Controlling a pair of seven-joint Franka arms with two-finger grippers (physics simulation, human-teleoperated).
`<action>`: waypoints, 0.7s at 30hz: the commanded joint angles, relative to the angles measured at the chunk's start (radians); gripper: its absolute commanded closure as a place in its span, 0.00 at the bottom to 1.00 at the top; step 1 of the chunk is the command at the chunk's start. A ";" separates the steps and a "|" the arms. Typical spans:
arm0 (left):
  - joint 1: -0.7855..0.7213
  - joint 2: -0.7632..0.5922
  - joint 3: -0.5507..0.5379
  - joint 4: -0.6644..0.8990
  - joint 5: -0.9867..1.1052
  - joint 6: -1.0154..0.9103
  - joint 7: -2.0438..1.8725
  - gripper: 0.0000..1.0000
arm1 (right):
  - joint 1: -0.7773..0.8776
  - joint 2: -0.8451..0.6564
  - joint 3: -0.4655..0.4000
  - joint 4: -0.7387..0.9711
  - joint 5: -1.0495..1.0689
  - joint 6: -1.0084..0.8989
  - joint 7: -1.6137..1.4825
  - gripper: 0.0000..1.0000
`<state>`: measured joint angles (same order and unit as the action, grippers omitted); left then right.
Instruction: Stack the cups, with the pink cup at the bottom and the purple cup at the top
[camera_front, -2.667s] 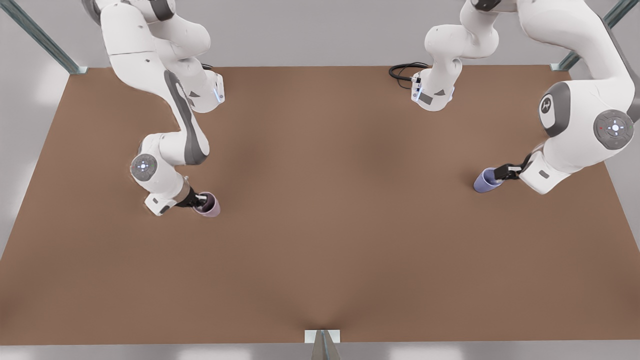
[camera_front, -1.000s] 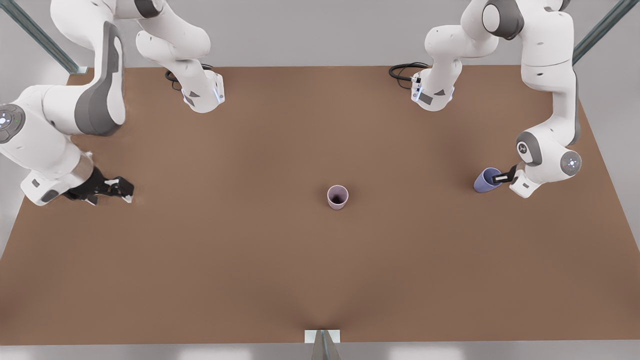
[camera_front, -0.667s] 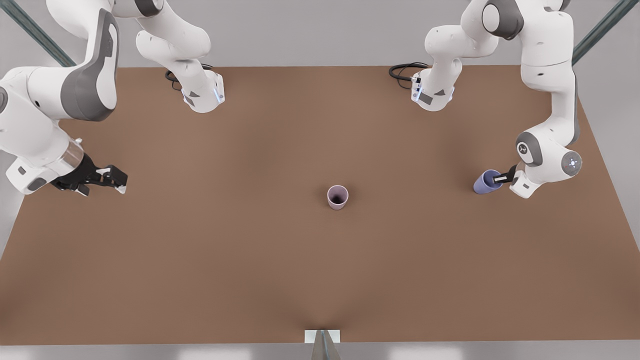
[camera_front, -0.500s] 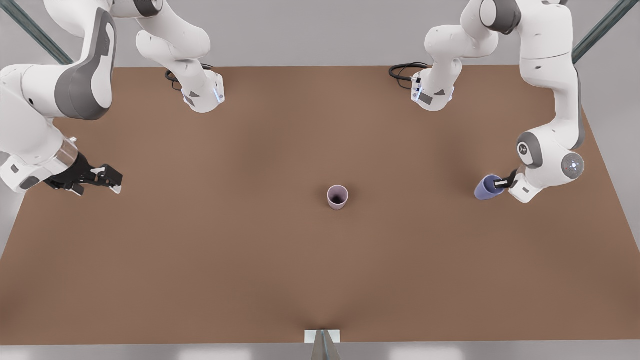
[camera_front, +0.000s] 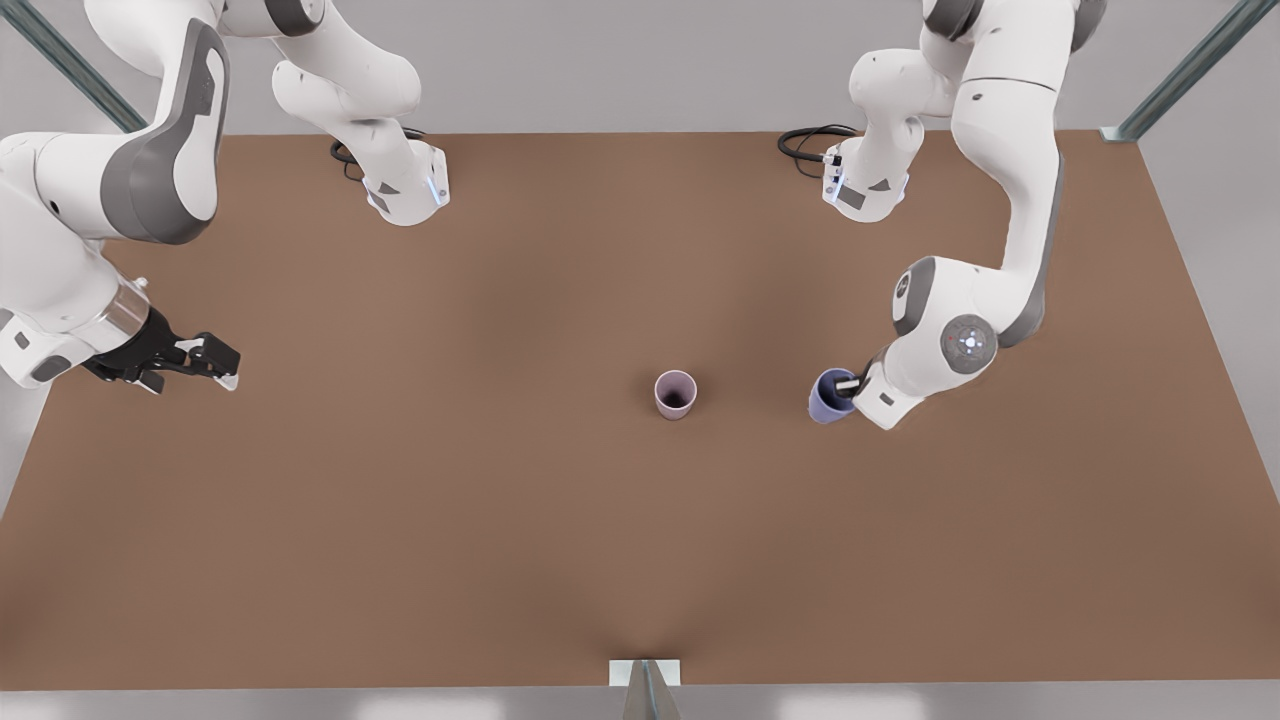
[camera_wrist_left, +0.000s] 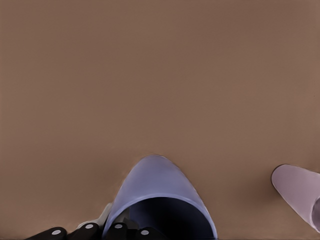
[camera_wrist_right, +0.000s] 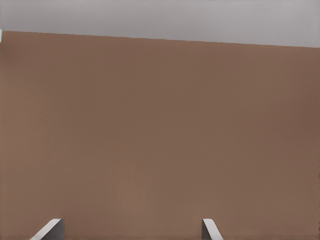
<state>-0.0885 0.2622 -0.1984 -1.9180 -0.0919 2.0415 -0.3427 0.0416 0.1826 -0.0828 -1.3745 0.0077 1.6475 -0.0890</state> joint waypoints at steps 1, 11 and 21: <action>0.000 -0.001 -0.016 0.000 -0.085 0.000 -0.021 0.79 | 0.000 0.000 0.000 0.000 0.000 0.000 0.000 0.00; -0.148 0.075 -0.125 0.137 -0.083 0.014 -0.400 0.79 | 0.000 0.003 0.000 0.000 0.000 0.006 0.000 0.00; -0.218 0.169 -0.125 0.235 -0.075 0.013 -0.536 0.79 | 0.000 0.005 0.000 0.000 -0.002 0.008 0.000 0.00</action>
<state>-0.3067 0.4311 -0.3237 -1.6826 -0.1237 2.0492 -0.8806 0.0414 0.1872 -0.0828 -1.3745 0.0061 1.6552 -0.0890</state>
